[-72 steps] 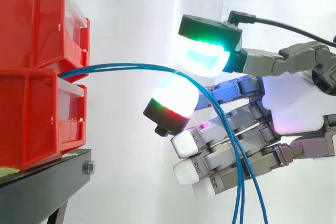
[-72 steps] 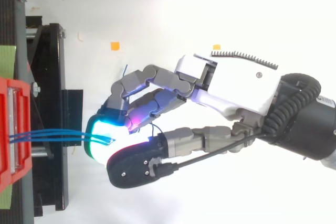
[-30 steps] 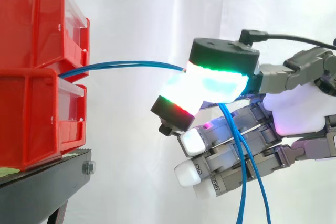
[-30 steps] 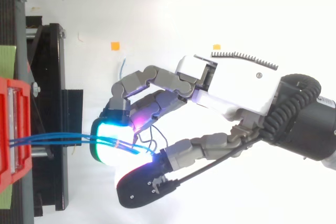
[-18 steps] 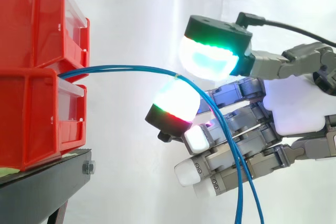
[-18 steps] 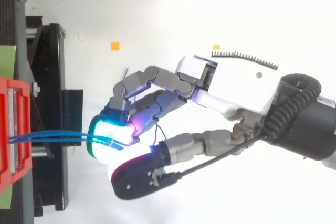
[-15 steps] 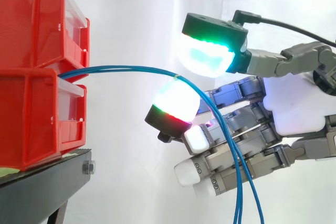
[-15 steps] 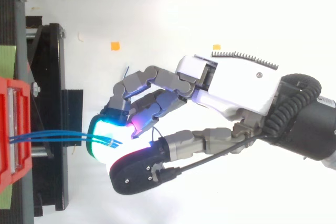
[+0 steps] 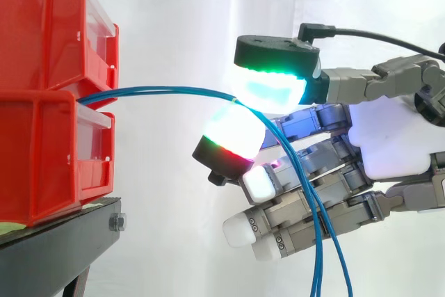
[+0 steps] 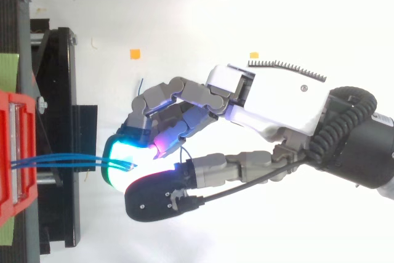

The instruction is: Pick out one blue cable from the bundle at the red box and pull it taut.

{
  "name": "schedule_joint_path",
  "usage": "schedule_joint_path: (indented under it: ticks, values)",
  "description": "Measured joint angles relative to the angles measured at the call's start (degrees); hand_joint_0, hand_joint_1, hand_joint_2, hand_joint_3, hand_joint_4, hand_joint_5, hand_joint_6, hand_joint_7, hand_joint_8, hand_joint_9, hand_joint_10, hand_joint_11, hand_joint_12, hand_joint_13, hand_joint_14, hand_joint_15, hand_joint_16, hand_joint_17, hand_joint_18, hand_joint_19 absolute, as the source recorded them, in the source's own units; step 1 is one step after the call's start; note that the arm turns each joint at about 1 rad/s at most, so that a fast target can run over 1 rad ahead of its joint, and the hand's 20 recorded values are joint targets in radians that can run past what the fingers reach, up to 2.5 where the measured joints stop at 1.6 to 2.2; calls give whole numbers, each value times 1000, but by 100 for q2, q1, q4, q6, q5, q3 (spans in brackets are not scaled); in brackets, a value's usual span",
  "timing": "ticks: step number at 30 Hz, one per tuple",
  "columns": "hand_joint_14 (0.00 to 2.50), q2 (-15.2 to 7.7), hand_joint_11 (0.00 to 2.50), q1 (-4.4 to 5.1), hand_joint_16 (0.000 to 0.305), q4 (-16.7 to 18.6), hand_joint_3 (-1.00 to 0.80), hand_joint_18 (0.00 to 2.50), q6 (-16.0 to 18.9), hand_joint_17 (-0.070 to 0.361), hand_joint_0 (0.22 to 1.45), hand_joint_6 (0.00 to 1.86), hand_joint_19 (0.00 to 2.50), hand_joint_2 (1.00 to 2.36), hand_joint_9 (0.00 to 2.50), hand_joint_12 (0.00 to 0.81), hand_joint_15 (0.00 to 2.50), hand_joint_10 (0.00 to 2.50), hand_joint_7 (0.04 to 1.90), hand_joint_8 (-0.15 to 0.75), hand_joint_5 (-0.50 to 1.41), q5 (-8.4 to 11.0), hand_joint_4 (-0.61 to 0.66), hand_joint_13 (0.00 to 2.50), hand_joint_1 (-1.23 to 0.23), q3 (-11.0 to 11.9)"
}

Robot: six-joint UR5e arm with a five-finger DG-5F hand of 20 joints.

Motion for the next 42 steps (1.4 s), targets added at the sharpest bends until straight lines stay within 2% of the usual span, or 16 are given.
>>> schedule_joint_path:
  ticks: [3,9,21,25,28,31,35,38,42]
  values:
    - [8,-1,545,0,14,0,-500,350,0,32,829,964,415,1000,929,190,279,14,1154,277,-192,-1,-123,700,-823,0]
    - [8,1,586,0,14,0,-500,406,0,32,846,971,396,1000,997,188,274,15,1191,271,-182,-2,-143,738,-840,0]
    - [8,0,667,0,16,0,-500,491,0,35,778,965,341,1000,1121,189,265,19,1236,291,-153,-1,-59,786,-906,1]
    - [8,1,664,0,16,-4,-500,499,0,36,757,964,345,1000,1127,192,270,18,1186,289,-146,-2,-36,791,-939,-1]
    - [10,3,670,0,17,-7,-500,503,0,37,701,968,348,1000,1123,195,276,18,1046,287,-144,-1,2,793,-958,-1]
    - [9,4,672,0,17,-8,-500,503,0,38,663,959,356,1000,1098,196,279,18,1015,288,-144,-2,39,792,-956,-1]
    - [9,3,675,0,17,-9,-500,495,0,39,590,950,376,1000,1081,199,284,18,1017,295,-151,-2,74,786,-894,-2]
    - [8,4,672,0,19,-9,-500,493,0,44,518,943,372,1000,1075,212,285,17,967,309,-153,-2,110,786,-794,-1]
    - [8,4,668,-2,21,-9,-500,499,0,47,491,943,367,1000,1085,220,279,16,921,319,-152,-1,116,794,-690,-1]
